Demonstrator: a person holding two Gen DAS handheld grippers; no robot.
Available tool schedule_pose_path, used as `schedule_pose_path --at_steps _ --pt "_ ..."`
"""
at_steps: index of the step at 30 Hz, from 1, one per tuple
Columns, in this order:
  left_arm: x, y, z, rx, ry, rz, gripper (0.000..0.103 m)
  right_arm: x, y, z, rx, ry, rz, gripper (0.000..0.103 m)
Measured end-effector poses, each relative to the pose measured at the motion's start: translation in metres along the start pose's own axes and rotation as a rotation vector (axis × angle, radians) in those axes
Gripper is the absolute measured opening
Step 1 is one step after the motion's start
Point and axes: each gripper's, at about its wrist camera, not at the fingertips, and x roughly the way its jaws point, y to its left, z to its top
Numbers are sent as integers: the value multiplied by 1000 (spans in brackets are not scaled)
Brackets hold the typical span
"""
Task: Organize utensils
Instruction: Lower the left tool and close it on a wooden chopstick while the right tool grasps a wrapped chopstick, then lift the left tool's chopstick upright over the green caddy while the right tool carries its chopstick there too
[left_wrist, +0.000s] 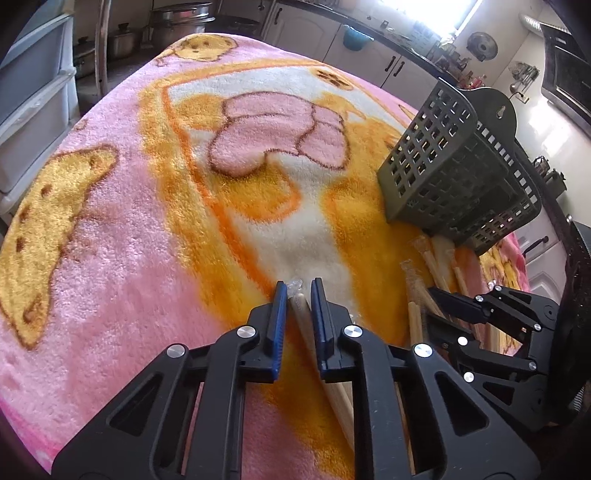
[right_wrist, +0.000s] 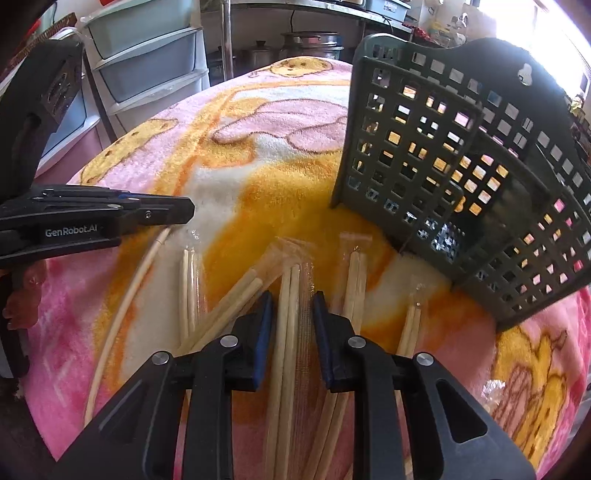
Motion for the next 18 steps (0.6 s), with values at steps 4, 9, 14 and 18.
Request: schedule_pose_path --at_steps 4,9,14,18 --pt "1 2 1 3 -3 -10 7 4 -3 6 15 1 14 19" --pt "1 2 3 11 -2 -15 5 8 -11 14 48 10 51 12" --pt "-3 2 5 18 -7 -22 5 3 -25 19 116 3 106 6" --pt "-15 2 9 22 -35 -33 5 -11 -33 19 154 -37 155 6"
